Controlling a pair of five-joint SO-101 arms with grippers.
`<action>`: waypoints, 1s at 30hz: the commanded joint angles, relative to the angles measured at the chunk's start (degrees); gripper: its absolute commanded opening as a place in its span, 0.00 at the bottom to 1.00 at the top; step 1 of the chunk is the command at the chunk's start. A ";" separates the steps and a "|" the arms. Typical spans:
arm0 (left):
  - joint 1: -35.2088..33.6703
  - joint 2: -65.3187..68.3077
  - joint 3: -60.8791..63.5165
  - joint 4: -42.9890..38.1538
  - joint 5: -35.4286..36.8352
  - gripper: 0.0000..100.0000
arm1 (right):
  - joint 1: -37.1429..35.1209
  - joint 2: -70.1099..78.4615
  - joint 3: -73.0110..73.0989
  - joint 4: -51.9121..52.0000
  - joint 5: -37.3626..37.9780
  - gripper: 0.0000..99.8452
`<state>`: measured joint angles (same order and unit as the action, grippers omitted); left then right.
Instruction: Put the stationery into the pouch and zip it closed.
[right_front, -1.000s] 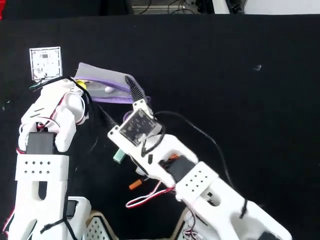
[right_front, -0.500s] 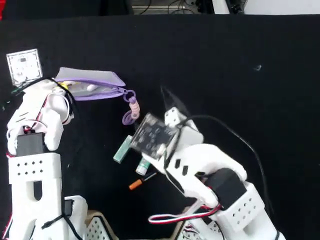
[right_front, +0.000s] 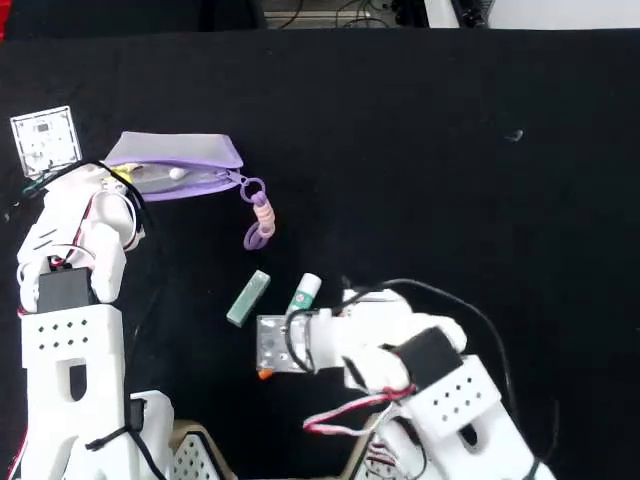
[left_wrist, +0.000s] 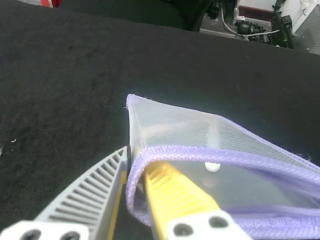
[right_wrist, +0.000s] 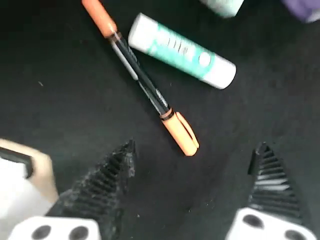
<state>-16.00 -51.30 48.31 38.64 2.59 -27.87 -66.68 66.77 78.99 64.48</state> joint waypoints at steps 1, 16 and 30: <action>-0.66 -1.32 -0.66 -1.58 0.26 0.03 | 5.98 -0.31 4.53 -6.95 5.36 0.35; -0.57 -1.32 -0.75 -1.76 0.26 0.03 | 4.84 8.92 11.12 -21.98 8.79 0.35; -0.66 -1.32 -0.48 -1.85 0.26 0.03 | 4.75 48.48 -9.27 -27.34 7.47 0.35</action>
<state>-16.00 -51.30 48.31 38.64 2.59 -22.42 -22.55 61.67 52.88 72.84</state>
